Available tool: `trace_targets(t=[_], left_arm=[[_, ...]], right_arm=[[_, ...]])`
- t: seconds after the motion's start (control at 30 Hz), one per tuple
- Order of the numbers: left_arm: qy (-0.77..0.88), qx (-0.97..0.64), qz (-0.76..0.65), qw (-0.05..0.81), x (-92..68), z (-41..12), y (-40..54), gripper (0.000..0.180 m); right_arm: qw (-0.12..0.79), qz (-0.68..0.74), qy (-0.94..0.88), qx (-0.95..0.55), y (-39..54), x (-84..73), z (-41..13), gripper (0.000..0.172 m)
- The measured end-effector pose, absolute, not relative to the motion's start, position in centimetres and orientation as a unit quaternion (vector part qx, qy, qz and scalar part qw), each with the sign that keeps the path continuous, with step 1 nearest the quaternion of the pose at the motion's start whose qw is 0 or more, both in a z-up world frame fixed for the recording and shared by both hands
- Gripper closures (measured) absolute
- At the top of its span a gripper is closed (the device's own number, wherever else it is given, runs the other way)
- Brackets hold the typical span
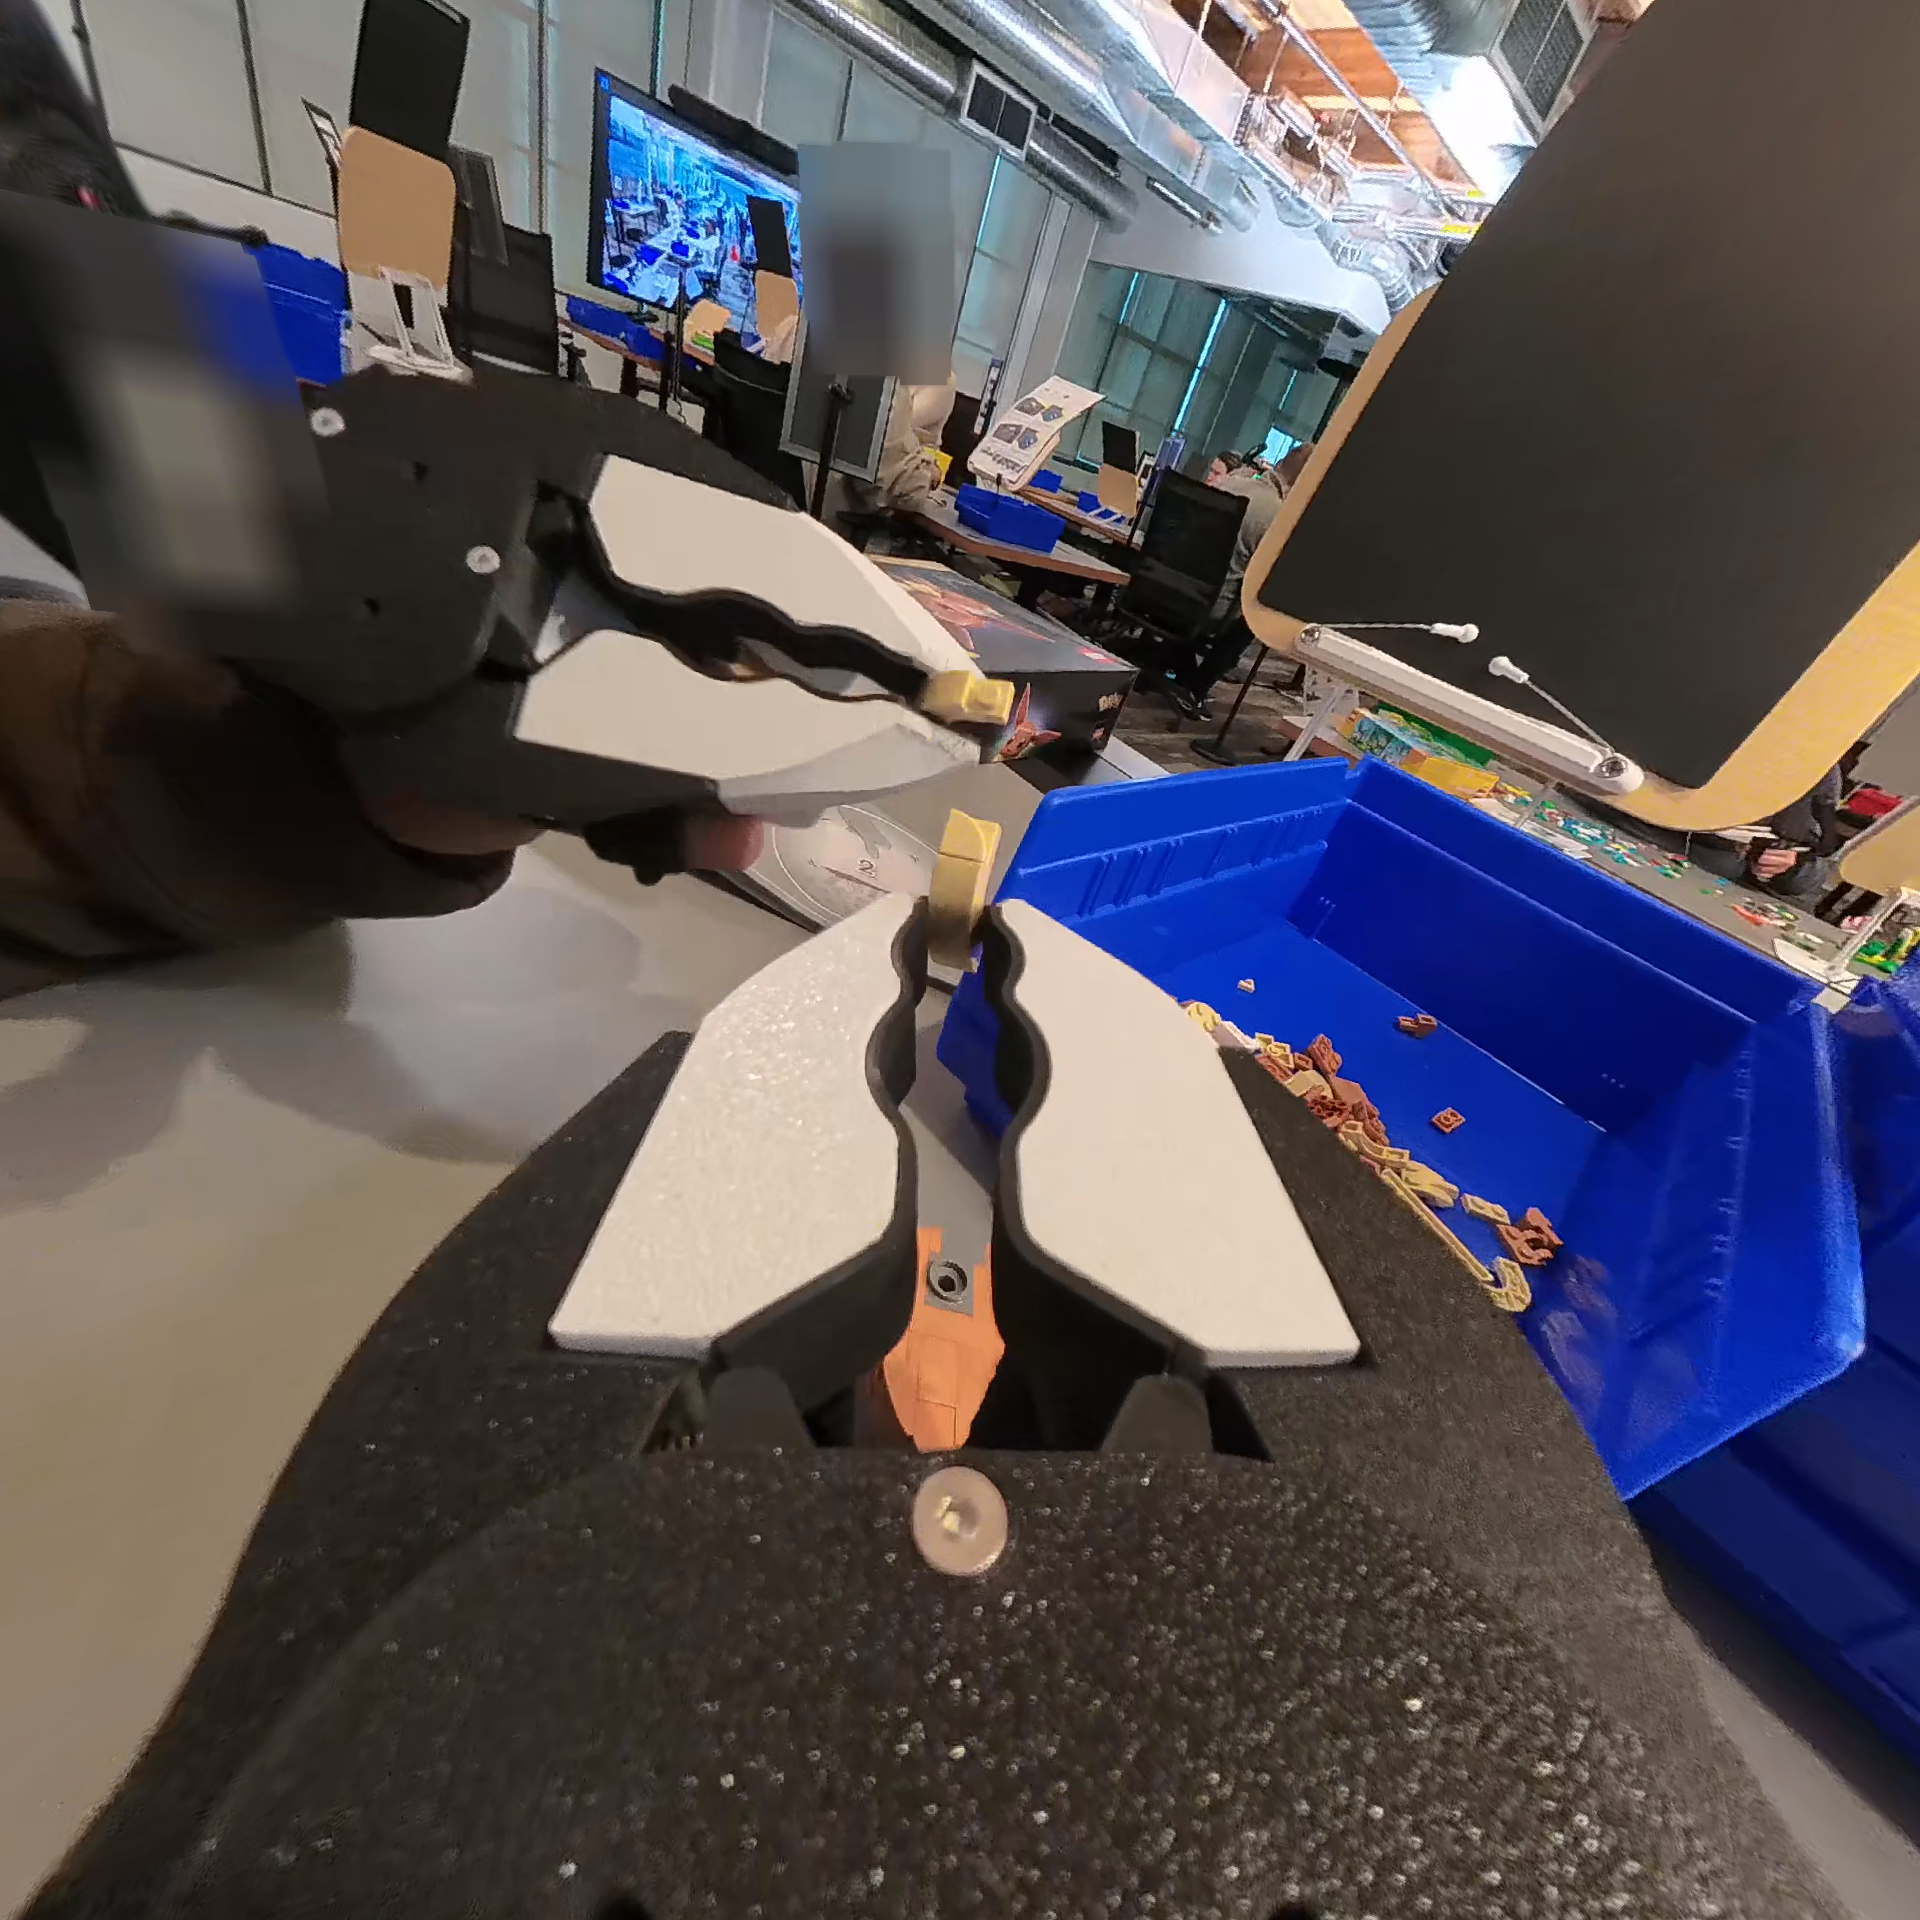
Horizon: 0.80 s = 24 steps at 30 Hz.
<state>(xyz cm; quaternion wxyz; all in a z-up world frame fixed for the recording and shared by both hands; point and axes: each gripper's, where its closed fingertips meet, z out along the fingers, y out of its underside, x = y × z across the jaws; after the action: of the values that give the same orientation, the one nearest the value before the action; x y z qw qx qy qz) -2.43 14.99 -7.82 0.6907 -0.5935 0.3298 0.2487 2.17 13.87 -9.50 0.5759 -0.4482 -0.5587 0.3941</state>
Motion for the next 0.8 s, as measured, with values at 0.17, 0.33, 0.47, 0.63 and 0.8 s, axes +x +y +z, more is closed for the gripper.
trace_targets(t=[0.17, 0.33, 0.47, 0.63, 0.8], left_arm=[[0.325, -0.6, 0.124, 0.72, -0.6, -7.7, 14.5, 0.173], [0.229, -0.634, -0.182, 0.716, 0.2, -7.2, 14.2, 0.173], [0.151, -0.613, -0.36, 0.687, -0.7, -6.5, 13.9, 0.172], [0.114, -0.604, -0.409, 0.675, -1.7, -6.0, 14.8, 0.172], [0.105, -0.715, -0.137, 0.678, -5.8, -7.4, 21.4, 0.172]], right_arm=[[0.582, 0.392, -0.558, -0.443, 13.8, 2.2, -9.3, 0.162], [0.586, 0.394, -0.548, -0.449, 14.2, 2.4, -9.0, 0.162], [0.584, 0.401, -0.544, -0.45, 14.2, 2.5, -8.8, 0.162], [0.58, 0.399, -0.549, -0.451, 14.2, 2.3, -9.2, 0.162], [0.58, 0.38, -0.554, -0.46, 14.9, 2.0, -9.9, 0.162]])
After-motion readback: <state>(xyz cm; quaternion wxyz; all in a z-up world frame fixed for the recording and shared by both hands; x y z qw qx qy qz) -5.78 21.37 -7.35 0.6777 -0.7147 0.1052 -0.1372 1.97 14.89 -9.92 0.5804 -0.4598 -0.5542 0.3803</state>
